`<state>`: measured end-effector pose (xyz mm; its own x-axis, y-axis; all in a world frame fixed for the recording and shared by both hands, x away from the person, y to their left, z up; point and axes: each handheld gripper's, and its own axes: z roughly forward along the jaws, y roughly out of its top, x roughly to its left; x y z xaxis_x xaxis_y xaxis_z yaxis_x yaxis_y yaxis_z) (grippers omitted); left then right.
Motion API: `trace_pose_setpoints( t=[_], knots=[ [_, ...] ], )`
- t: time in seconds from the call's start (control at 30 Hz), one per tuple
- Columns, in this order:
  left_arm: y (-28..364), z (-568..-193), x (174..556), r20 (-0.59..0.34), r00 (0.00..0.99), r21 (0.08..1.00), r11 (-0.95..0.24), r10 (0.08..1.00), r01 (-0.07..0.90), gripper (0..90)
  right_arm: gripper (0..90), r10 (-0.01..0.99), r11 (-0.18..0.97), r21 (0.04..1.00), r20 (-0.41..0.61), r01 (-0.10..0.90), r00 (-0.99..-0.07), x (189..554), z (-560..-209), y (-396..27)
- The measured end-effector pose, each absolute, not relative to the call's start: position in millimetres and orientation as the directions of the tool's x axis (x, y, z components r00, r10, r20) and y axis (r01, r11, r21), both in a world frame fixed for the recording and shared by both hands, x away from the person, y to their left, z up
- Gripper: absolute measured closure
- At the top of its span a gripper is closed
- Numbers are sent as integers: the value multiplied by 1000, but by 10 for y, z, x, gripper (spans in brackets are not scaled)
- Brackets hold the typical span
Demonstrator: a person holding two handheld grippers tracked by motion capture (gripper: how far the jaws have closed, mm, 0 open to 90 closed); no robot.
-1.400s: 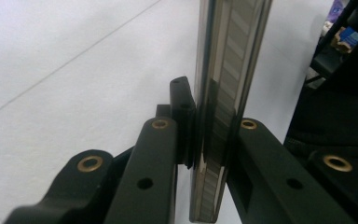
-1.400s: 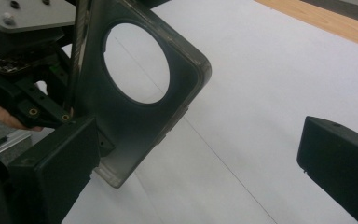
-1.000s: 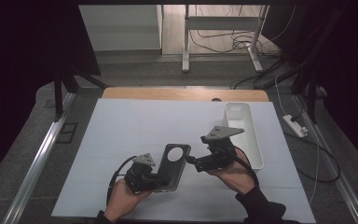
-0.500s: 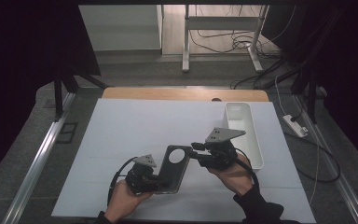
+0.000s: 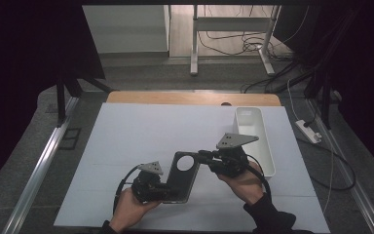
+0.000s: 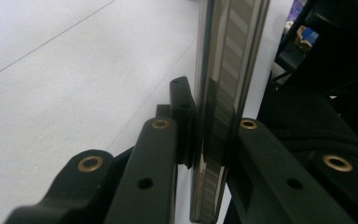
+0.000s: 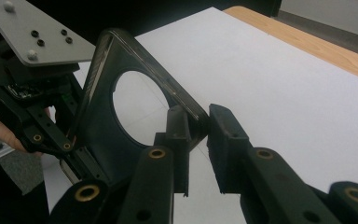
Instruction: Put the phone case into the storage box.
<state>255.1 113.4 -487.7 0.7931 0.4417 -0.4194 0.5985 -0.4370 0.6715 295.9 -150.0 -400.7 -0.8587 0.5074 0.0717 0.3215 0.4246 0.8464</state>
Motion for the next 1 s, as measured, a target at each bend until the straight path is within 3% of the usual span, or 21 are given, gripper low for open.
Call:
trace_pose_setpoints(
  t=[0.3, 0.5, 0.57, 0.63, 0.7, 0.73, 0.77, 0.87, 1.0],
  knots=[
    [1116, -4902, 2563, -418, 804, 688, -431, 424, 584, 842, 788, 514, 412, 854, 68, 317, -855, 2937, -3981, -1503],
    [1108, -4896, 2564, -413, 810, 701, -422, 416, 575, 778, 791, 515, 406, 862, 60, 305, -855, 2922, -3956, -1511],
    [1118, -4895, 2570, -413, 810, 707, -413, 417, 574, 673, 791, 514, 404, 864, 58, 302, -856, 2916, -3943, -1514],
    [1124, -4886, 2569, -405, 813, 719, -404, 418, 566, 632, 792, 515, 401, 867, 55, 297, -855, 2914, -3929, -1523],
    [1126, -4878, 2565, -401, 816, 726, -399, 416, 560, 519, 792, 517, 401, 867, 52, 296, -854, 2912, -3923, -1526],
    [1126, -4852, 2553, -383, 823, 742, -391, 421, 545, 519, 791, 519, 402, 867, 50, 295, -853, 2912, -3918, -1529],
    [1127, -4839, 2542, -375, 825, 751, -384, 422, 537, 404, 792, 523, 404, 866, 45, 294, -851, 2915, -3909, -1539],
    [1149, -4804, 2520, -363, 836, 773, -369, 411, 517, 233, 791, 532, 409, 864, 37, 295, -846, 2921, -3893, -1557],
    [1227, -4751, 2466, -328, 845, 796, -358, 423, 488, 91, 791, 542, 412, 863, 27, 294, -840, 2932, -3863, -1604]
  ],
)
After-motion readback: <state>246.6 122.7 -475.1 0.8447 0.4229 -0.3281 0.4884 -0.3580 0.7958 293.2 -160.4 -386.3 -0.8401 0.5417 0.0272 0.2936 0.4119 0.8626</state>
